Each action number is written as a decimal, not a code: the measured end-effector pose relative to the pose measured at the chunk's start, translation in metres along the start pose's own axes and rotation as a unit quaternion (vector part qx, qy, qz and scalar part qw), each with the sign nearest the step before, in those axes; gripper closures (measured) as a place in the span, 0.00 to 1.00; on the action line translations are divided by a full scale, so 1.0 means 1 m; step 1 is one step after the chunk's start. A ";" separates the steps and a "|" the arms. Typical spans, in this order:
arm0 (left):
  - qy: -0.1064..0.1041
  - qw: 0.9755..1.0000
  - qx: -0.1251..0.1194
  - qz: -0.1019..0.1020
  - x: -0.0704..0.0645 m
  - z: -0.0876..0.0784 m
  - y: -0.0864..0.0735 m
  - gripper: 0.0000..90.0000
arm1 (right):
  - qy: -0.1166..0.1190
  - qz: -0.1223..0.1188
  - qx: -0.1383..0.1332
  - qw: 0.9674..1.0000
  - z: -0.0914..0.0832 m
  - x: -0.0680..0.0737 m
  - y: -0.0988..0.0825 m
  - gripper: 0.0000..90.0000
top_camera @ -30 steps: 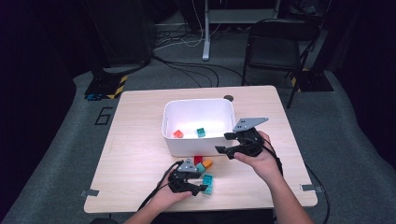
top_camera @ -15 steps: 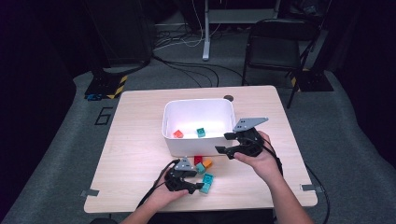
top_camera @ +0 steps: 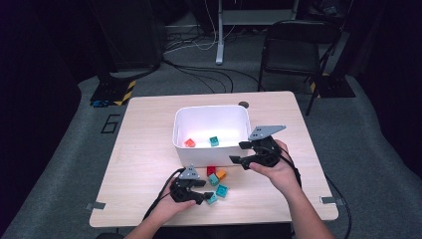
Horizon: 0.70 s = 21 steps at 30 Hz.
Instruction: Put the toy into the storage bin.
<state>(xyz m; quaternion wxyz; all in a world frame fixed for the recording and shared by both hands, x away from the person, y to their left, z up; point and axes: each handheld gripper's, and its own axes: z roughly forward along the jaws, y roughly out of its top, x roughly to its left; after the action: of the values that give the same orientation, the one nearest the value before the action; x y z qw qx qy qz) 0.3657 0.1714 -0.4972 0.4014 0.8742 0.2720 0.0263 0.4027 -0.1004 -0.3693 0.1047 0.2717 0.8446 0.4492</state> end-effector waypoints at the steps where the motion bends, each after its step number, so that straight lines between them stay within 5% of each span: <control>1: -0.001 1.000 0.001 -0.001 -0.001 0.002 0.000 0.47 | 0.000 0.000 0.000 1.000 0.000 0.000 0.000 0.41; 12: 0.006 0.999 0.033 0.034 -0.007 0.013 -0.004 0.56 | -0.001 0.002 0.000 1.000 0.000 -0.001 -0.001 0.41; 21: 0.005 0.998 0.043 0.037 -0.004 0.010 -0.002 0.65 | -0.002 0.000 -0.001 1.000 0.000 -0.001 0.000 0.41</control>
<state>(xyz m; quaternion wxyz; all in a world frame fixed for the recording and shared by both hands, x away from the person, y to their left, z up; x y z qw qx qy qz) 0.3644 0.1638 -0.5053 0.3607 0.9001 0.2422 0.0336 0.4029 -0.1011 -0.3694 0.1063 0.2725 0.8439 0.4497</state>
